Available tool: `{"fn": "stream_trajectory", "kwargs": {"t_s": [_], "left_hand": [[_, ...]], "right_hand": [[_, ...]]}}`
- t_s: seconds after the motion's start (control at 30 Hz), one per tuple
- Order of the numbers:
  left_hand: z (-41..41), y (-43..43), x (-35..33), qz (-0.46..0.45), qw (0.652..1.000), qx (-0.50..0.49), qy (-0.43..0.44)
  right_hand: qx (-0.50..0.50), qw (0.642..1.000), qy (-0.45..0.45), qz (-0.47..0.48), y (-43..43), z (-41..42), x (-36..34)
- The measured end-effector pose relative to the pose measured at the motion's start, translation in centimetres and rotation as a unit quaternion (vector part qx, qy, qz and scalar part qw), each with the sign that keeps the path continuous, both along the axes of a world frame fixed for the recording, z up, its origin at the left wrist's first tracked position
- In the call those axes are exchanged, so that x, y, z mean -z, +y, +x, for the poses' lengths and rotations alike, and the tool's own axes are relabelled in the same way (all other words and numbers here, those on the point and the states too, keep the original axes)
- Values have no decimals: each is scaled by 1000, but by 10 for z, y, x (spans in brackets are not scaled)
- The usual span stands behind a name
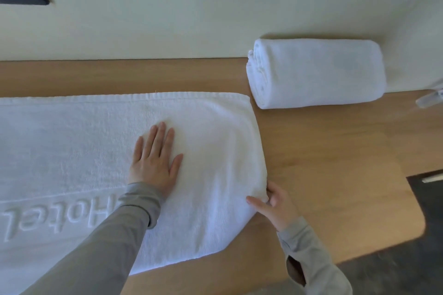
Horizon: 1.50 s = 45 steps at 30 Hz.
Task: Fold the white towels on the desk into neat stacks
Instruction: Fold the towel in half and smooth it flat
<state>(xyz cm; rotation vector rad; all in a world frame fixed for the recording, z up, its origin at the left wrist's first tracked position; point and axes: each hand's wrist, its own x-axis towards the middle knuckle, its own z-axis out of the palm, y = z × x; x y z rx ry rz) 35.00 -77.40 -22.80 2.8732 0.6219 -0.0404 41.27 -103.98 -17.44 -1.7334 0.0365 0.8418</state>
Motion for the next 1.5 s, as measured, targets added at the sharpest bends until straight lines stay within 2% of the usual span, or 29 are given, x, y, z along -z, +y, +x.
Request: {"fn": "stream_trajectory", "kwargs": {"t_s": [0.1, 0.17, 0.23, 0.3, 0.37, 0.47, 0.53, 0.67, 0.8, 0.87, 0.9, 0.97, 1.0, 1.07, 1.13, 1.2, 1.3, 1.4, 1.5], "left_hand": [[0, 0, 0, -3, 1000, 2, -4], [-1, -1, -1, -6, 1000, 3, -7], [-1, -1, -2, -8, 1000, 4, -5], [-1, -1, -2, -5, 1000, 6, -4], [-1, -1, -3, -7, 1000, 5, -5], [-2, -3, -5, -11, 1000, 6, -8], [-2, -3, -5, -11, 1000, 7, -7], [-2, -2, -5, -7, 1000, 10, -2], [-2, -1, -3, -5, 1000, 11, -2], [-2, -1, -3, -5, 1000, 10, -3], [-2, -1, -3, -5, 1000, 9, -4], [-1, -3, -4, -3, 1000, 8, -5], [-1, -3, -4, -1, 1000, 8, -5], [-1, -3, -5, -2, 1000, 9, -6], [-1, -2, -5, -4, 1000, 15, -7], [-2, -1, -5, -8, 1000, 17, -12], [-2, -1, -7, -16, 1000, 16, -15], [-3, -2, -6, -11, 1000, 17, -5], [-3, -1, -5, -7, 1000, 15, 1]], "right_hand": [[-5, 999, -40, 21, -1, -3, -9], [-48, 996, -77, -5, 2, -5, -17], [-106, 981, -126, -101, 4, -5, -24], [-166, 941, -168, -244, -2, -2, -26], [-174, 918, -147, -323, -12, -3, -24], [-124, 956, -20, -267, -28, -19, -15], [-98, 964, 4, -246, -34, -33, -9], [-49, 962, -41, -266, -39, -44, 1], [-40, 928, -82, -362, -38, -47, 8], [32, 919, -106, -379, -35, -53, 9], [86, 906, -150, -386, -33, -57, 9], [152, 850, -316, -394, -17, -70, 9], [138, 828, -388, -380, 2, -79, 7], [-9, 822, -474, -315, 49, -96, 12], [-193, 796, -489, -299, 89, -110, 22], [-275, 774, -472, -321, 98, -105, 33], [-305, 758, -440, -374, 63, -86, 40], [-286, 757, -410, -420, 13, -72, 43], [-157, 820, -363, -414, -10, -52, 37]]}}
